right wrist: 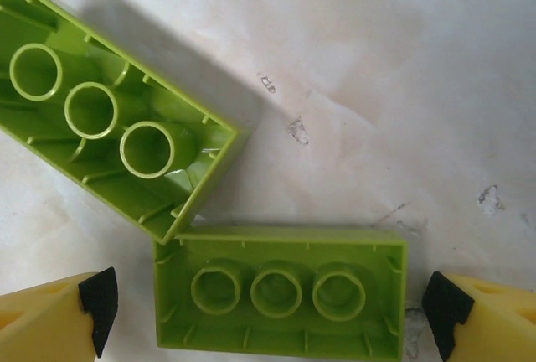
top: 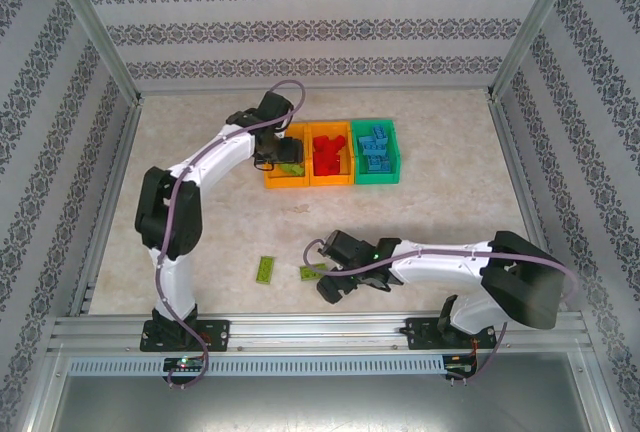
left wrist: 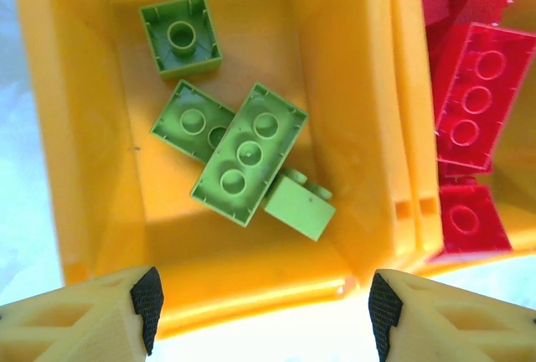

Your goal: Sort the legos into containers by color

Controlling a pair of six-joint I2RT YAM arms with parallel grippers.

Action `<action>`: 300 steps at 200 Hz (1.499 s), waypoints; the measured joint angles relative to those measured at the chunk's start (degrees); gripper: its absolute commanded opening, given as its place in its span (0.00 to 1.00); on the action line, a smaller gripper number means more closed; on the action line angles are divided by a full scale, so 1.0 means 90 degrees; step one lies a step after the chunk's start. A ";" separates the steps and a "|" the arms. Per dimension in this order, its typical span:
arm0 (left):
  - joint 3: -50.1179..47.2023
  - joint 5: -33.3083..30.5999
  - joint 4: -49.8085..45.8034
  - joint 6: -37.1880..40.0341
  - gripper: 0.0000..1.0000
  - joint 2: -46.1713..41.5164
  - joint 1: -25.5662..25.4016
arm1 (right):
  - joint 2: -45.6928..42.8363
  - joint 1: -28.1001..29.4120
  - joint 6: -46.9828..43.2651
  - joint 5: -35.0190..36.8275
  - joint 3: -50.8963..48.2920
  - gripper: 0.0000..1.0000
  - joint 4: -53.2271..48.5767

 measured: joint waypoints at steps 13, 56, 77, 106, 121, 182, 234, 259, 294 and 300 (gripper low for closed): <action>-0.0182 0.0000 0.0041 -0.0012 0.68 -0.0274 0.0000 | 0.0136 0.0019 -0.0002 0.0075 0.0121 0.93 -0.0141; -0.0814 -0.0024 0.0153 -0.0129 0.69 -0.0998 0.0000 | 0.0515 0.0085 -0.0022 0.0330 0.0512 0.78 -0.0563; -0.1093 -0.0068 0.0165 -0.0148 0.69 -0.1268 0.0000 | 0.0644 0.0141 -0.0068 0.0372 0.0651 0.70 -0.0622; -0.1537 -0.0187 0.0163 -0.0168 0.70 -0.1678 0.0000 | 0.0648 0.0163 -0.0097 0.0423 0.0678 0.65 -0.0639; -0.1783 -0.0223 0.0163 -0.0199 0.70 -0.1914 0.0000 | 0.0612 0.0160 -0.0095 0.0444 0.0680 0.63 -0.0673; -0.3038 -0.0359 0.0158 -0.0347 0.70 -0.3028 0.0000 | -0.0189 -0.0665 -0.0182 0.0316 0.0680 0.60 -0.0658; -0.4403 -0.0372 0.0114 -0.0641 0.69 -0.4007 -0.0051 | -0.0452 -0.1984 -0.0359 -0.0704 0.1477 0.60 -0.0219; -0.4920 -0.0328 0.0112 -0.0916 0.69 -0.4255 -0.0374 | 0.0262 -0.2465 -0.0316 -0.1341 0.2589 0.59 0.0131; -0.5212 -0.0335 0.0117 -0.1294 0.69 -0.4337 -0.1200 | 0.1678 -0.2890 -0.0061 -0.2079 0.4362 0.59 0.0444; -0.5270 -0.0335 0.0117 -0.1336 0.69 -0.4367 -0.1302 | 0.1921 -0.2941 -0.0015 -0.2164 0.4643 0.59 0.0452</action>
